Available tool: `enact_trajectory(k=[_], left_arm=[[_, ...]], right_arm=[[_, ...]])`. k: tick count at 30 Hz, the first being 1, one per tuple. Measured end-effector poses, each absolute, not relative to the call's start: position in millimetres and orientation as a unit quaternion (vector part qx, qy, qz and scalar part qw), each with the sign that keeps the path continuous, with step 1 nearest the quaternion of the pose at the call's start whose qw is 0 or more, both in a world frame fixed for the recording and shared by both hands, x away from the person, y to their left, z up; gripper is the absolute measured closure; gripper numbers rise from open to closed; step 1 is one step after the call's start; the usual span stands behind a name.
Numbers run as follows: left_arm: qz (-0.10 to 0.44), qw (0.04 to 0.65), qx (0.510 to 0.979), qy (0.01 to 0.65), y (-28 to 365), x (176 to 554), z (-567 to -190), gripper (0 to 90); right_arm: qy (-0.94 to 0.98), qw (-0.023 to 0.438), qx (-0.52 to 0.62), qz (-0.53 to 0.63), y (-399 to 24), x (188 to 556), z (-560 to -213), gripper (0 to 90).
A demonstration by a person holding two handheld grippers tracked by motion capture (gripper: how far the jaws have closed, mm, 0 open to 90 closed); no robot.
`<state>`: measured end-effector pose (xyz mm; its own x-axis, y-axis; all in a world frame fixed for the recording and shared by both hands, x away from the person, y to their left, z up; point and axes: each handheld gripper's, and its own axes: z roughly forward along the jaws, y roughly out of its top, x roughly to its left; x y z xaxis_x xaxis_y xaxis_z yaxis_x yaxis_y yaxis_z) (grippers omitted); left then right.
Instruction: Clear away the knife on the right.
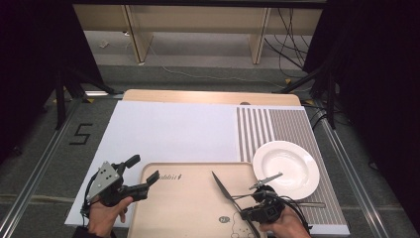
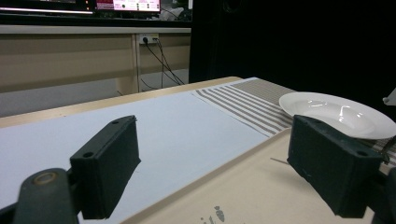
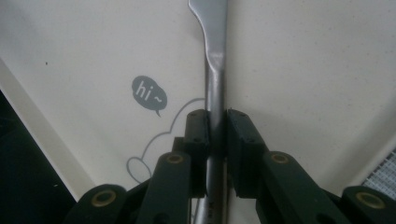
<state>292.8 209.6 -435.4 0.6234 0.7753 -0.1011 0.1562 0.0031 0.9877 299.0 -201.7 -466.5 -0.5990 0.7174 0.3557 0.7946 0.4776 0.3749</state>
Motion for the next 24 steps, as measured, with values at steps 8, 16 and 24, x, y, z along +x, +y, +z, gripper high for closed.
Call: enact_trajectory(k=[8, 16, 24], left_arm=[[0.252, 0.612, 0.66, 0.354, 210, 292, -435, 16.0], [0.252, 0.612, 0.66, 0.354, 210, 292, -435, 16.0], [0.252, 0.613, 0.66, 0.353, 209, 292, -435, 16.0]], right_arm=[[-0.856, 0.064, -0.443, -0.259, -201, 299, -462, 68.4], [-0.847, 0.035, -0.424, -0.319, -200, 298, -444, 31.0], [-0.856, 0.024, -0.39, -0.338, -189, 295, -438, 34.9]])
